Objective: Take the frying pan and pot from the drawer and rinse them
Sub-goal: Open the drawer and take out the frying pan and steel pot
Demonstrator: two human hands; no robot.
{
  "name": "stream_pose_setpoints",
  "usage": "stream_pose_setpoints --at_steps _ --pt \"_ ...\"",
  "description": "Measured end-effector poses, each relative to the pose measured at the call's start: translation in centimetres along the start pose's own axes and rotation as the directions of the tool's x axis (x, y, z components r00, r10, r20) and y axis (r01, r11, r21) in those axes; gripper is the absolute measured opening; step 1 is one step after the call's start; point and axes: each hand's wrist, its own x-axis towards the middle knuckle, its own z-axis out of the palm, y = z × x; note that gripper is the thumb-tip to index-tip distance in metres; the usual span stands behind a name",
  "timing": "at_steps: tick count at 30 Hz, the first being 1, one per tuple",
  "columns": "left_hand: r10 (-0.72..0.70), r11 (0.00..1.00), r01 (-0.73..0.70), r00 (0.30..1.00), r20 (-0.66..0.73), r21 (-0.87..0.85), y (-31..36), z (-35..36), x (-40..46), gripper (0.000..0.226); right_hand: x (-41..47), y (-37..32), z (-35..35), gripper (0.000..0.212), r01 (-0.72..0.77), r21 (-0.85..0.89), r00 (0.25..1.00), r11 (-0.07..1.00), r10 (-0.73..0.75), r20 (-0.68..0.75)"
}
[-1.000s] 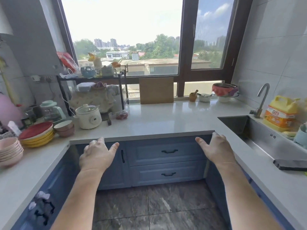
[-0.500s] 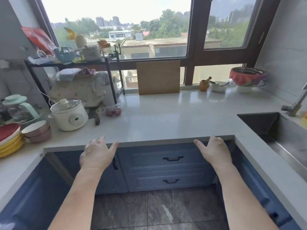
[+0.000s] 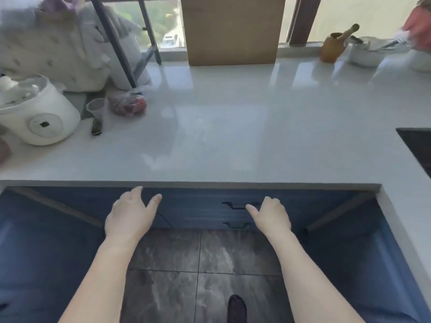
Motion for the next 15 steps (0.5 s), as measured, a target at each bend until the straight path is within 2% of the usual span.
stream_pose_setpoints --at_steps 9,15 --pt "0.054 0.999 -0.053 0.998 0.025 -0.012 0.5 7.5 3.5 0.062 7.5 -0.1 9.1 0.061 0.028 -0.035 0.994 0.999 -0.024 0.102" --pt "0.083 0.996 -0.084 0.994 0.068 0.016 -0.8 10.8 3.8 0.061 10.6 0.9 14.0 0.064 0.137 -0.188 0.975 0.972 -0.099 0.2"
